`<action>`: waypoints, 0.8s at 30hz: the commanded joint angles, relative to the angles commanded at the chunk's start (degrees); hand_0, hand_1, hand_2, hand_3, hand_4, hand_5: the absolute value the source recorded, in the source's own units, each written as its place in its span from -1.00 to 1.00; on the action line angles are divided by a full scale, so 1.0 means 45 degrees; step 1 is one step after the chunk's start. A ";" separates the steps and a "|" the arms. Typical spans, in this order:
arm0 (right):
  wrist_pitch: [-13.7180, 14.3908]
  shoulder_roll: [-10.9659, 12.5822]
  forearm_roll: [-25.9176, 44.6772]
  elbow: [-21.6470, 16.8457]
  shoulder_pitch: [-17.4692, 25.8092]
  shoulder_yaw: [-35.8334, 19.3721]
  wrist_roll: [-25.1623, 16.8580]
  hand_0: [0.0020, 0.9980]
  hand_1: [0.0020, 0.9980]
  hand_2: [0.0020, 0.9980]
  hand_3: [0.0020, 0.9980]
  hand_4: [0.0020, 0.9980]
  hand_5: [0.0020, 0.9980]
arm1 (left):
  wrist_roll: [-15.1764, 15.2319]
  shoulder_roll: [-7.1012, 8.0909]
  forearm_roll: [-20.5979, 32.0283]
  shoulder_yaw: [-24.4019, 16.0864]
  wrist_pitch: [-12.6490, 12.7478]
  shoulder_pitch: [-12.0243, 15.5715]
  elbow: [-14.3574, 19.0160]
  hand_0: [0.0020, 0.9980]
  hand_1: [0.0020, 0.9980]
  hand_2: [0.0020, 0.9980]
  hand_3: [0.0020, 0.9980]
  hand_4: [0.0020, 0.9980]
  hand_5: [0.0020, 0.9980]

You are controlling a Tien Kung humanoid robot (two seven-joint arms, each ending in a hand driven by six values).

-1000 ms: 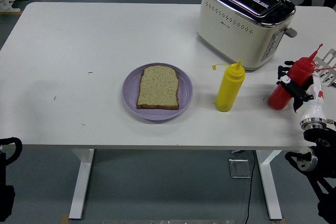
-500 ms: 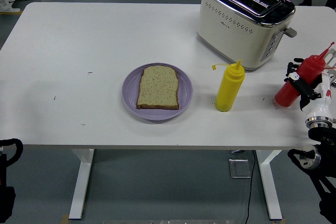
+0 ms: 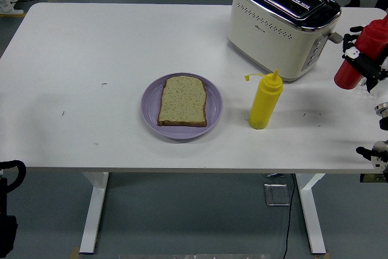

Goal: Pick up the cup,pour liquid into bread,place the cup on the desk

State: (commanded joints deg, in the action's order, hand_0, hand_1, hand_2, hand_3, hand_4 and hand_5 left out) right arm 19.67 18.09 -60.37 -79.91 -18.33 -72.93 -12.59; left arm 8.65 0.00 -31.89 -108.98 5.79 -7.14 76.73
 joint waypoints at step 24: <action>-0.0812 0.0399 -1.2548 -0.0295 -0.6269 0.5744 0.4773 -0.85 -0.72 -0.38 -0.19 0.11 -0.76 | 0.0017 0.0000 -0.0008 -0.0186 0.0016 -0.0032 -0.0001 0.58 0.47 0.48 0.38 0.15 1.00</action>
State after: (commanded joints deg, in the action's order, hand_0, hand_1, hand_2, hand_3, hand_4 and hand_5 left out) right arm 16.01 19.89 -116.84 -81.23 -46.54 -47.09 8.89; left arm 8.73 0.00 -31.93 -109.82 5.87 -7.28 76.72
